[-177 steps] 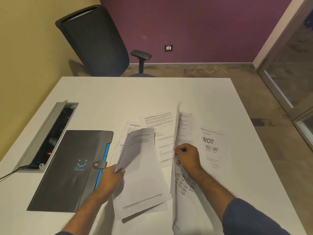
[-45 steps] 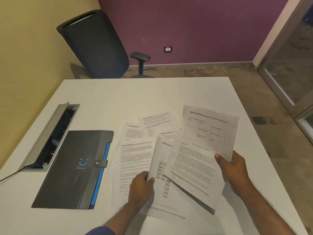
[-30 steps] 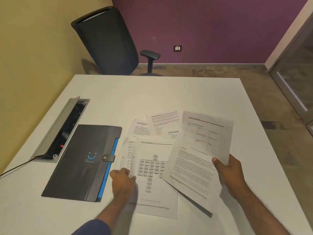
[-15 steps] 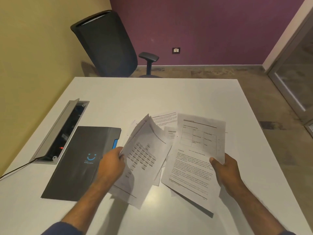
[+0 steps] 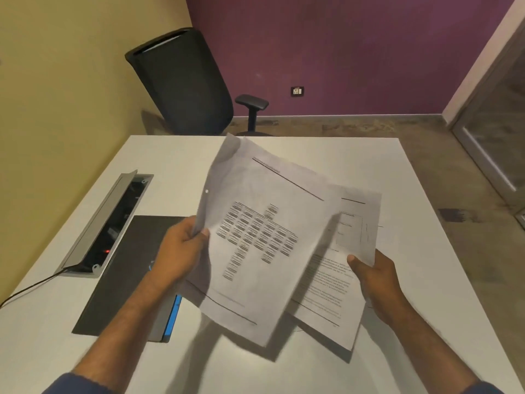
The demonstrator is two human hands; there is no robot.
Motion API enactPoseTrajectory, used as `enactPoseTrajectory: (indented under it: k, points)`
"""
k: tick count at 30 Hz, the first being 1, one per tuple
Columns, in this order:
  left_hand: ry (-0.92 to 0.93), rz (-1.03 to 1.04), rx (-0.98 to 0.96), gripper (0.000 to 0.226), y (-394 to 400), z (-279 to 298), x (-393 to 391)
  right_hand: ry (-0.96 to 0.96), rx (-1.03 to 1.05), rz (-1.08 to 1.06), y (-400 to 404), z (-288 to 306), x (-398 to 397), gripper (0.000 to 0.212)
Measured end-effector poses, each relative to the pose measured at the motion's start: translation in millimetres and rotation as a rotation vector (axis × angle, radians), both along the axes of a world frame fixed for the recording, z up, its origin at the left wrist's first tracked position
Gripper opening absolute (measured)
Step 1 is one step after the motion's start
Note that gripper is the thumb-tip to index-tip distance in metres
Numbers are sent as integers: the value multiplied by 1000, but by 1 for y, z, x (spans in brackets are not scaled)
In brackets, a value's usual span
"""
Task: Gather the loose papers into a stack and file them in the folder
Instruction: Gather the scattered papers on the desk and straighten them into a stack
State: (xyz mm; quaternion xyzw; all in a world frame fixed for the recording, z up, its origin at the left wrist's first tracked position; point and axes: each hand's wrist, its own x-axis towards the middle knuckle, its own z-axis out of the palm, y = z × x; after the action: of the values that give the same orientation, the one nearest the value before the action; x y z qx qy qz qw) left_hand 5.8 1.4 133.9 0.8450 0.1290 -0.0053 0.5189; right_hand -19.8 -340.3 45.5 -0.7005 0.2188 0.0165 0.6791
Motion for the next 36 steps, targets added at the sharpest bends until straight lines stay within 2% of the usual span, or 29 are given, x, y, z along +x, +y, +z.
enactPoseTrajectory:
  k: [3,7,10,18,21,22,24,25,26,29,33,36]
  points:
    - [121,-23,-177,16,-23,-17,-6,-5,79,-9,5,12,1,25]
    - [263,-19,-359,22,-50,-39,-8,-16,263,13,11,28,0,31]
    - [291,-80,-473,26,-58,-47,-8,-25,362,50,9,35,-1,37]
    - [317,-211,-508,37,-65,-42,-3,-29,369,91,1,39,0,39]
    - [334,-273,-519,37,-70,-40,-1,-4,342,92,1,40,2,26]
    - [339,-284,-515,38,-71,-40,-1,21,340,98,2,42,2,38]
    - [346,-300,-508,40,-75,-38,-2,56,334,127,1,43,2,85]
    - [345,-305,-509,43,-77,-38,-2,44,324,153,1,46,1,101]
    - [342,-311,-515,45,-79,-37,-2,12,304,184,1,48,0,103]
    - [319,-342,-545,44,-84,-36,-2,-83,208,289,-1,55,0,63]
    - [227,-327,-469,36,-86,-38,-1,-127,156,453,-12,56,2,46]
    - [96,-348,-375,32,-85,-40,0,-158,59,443,-19,59,3,29]
